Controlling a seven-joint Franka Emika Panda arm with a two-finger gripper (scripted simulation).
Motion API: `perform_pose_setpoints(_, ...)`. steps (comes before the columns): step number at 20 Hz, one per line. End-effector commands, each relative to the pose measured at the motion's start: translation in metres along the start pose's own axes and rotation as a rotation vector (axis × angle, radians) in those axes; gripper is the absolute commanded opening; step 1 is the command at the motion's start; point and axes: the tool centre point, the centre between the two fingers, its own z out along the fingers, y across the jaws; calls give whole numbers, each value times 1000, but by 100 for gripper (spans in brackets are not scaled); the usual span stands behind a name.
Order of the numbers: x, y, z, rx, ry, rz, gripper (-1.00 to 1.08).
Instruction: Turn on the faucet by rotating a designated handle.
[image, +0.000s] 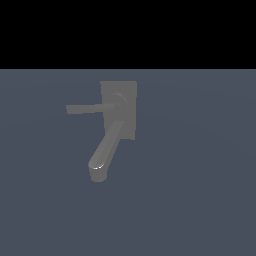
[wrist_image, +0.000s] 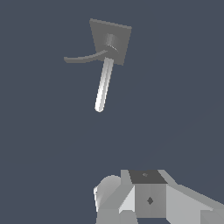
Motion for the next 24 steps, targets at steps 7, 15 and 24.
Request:
perform_pose_setpoints(7,-2,5,5,-5,-18,31,-100)
perform_pose_setpoints(15,1,13,-6,-92,33,64,-100)
perform_pose_setpoints(24,11,21,-53,-340,213,107,-100)
